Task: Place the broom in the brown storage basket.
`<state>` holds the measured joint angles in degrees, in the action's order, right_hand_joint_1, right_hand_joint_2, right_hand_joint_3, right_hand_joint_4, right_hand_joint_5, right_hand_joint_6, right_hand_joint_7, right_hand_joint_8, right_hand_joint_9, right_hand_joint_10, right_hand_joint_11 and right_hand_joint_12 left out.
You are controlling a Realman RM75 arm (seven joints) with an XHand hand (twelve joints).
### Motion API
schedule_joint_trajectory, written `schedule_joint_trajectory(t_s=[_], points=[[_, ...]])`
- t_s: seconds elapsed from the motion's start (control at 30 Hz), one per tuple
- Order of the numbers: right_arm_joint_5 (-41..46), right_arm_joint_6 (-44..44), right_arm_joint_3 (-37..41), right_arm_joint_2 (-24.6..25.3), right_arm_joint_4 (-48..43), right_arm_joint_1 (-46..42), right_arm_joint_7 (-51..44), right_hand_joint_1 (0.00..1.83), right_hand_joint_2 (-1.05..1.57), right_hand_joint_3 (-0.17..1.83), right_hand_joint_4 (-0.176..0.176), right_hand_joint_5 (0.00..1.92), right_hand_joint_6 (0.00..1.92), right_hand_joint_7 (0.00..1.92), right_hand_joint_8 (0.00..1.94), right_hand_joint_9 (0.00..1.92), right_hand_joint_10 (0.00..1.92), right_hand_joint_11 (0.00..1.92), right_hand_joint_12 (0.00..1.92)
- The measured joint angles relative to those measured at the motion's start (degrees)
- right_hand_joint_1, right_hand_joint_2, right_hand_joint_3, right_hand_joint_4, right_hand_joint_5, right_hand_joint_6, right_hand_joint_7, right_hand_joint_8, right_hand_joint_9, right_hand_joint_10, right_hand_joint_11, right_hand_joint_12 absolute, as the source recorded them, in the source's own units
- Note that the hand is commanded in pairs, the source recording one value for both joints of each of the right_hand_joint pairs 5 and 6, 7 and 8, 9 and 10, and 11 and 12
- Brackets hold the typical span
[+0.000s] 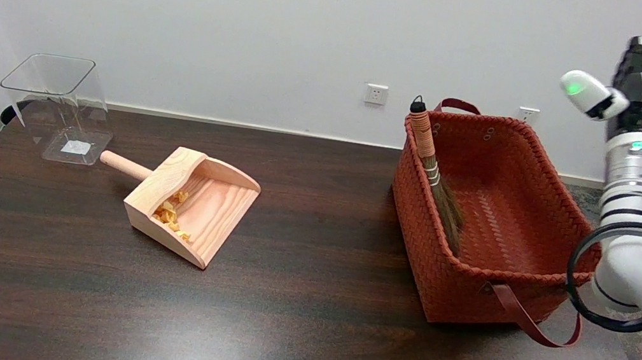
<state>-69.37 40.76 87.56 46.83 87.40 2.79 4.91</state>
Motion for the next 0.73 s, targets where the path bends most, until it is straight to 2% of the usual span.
schedule_joint_trajectory(t_s=[0.37,0.73], points=[[-2.4,3.9,3.3,-2.7,-2.9,-1.7,6.9,0.83,-0.70,0.86,0.000,0.02,0.02,0.00,0.00,0.02,0.02,0.02,0.02],[-3.3,5.6,3.6,-3.7,-3.7,-2.8,9.8,0.83,-0.70,0.88,0.000,0.03,0.03,0.00,0.00,0.03,0.03,0.03,0.03]])
